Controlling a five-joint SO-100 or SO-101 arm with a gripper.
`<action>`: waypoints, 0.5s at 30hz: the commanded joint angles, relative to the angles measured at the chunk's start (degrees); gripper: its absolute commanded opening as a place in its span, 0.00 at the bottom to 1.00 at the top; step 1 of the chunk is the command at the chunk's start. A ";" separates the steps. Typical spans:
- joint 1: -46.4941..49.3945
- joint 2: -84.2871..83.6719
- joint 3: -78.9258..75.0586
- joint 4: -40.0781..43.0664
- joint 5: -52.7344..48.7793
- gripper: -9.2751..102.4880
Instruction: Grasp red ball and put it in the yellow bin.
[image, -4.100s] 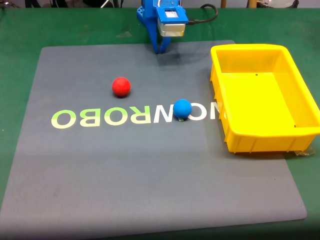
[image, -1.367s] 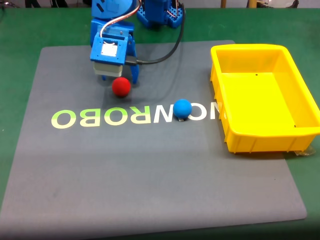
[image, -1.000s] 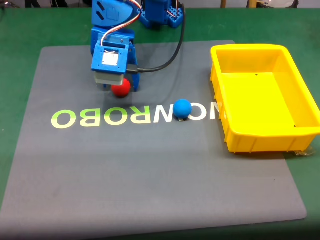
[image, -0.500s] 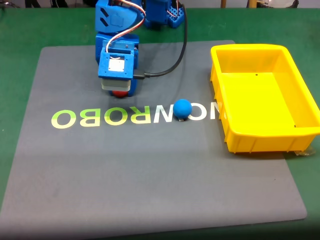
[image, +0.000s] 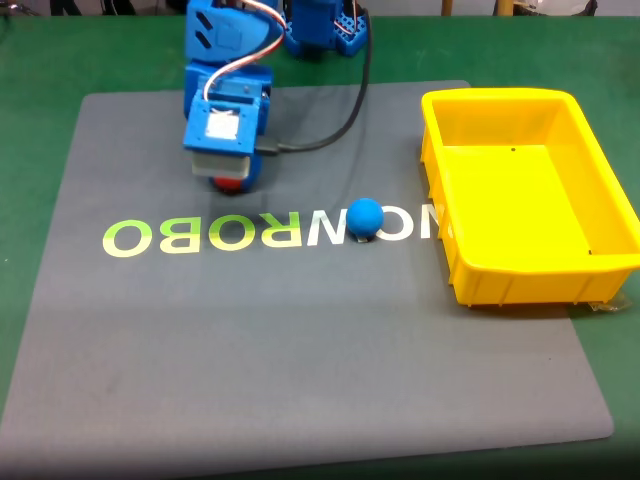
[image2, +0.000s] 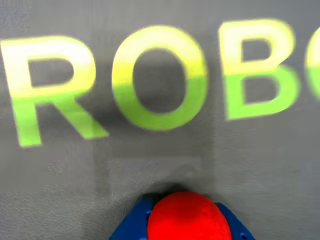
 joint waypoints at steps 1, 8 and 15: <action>-2.37 7.38 -7.03 -1.67 2.64 0.08; -11.25 9.49 -17.31 -1.67 7.03 0.08; -25.05 8.79 -23.03 -1.67 8.96 0.08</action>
